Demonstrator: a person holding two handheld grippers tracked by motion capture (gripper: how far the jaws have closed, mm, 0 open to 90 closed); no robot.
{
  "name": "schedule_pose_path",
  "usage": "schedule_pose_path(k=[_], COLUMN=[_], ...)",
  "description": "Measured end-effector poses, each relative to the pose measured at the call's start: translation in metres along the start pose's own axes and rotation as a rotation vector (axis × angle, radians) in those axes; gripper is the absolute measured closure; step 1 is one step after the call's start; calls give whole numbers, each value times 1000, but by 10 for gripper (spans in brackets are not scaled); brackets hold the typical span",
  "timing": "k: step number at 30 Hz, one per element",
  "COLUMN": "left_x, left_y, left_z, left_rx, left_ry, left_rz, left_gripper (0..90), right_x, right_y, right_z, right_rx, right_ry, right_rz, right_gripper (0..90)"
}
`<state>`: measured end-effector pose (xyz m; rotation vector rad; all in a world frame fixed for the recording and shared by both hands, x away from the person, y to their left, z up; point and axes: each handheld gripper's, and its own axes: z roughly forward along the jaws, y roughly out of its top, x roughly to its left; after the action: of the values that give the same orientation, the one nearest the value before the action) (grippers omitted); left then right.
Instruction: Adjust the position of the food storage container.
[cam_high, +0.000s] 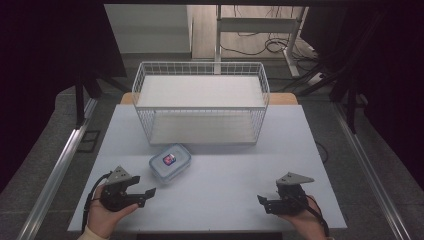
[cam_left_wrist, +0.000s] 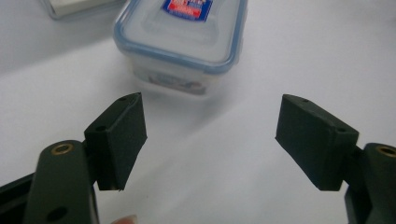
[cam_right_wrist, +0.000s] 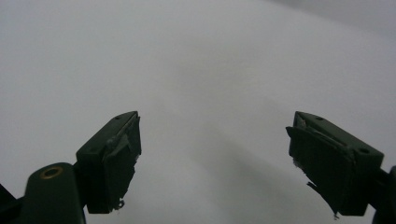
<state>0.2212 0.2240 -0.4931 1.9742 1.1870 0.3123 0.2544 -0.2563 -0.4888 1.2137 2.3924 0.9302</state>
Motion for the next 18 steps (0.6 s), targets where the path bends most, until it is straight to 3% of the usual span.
schedule_pose_path(k=[7, 18], left_x=[-1, 8], left_y=[18, 77], left_z=[-5, -3], left_rx=[13, 33], left_ry=[3, 48], left_rz=[35, 115], left_gripper=[272, 279], right_x=[-2, -3], right_y=[-1, -2], right_z=[-3, 2], right_rx=[-4, 7], right_ry=[-2, -7], right_rz=[-4, 1], right_gripper=[178, 174])
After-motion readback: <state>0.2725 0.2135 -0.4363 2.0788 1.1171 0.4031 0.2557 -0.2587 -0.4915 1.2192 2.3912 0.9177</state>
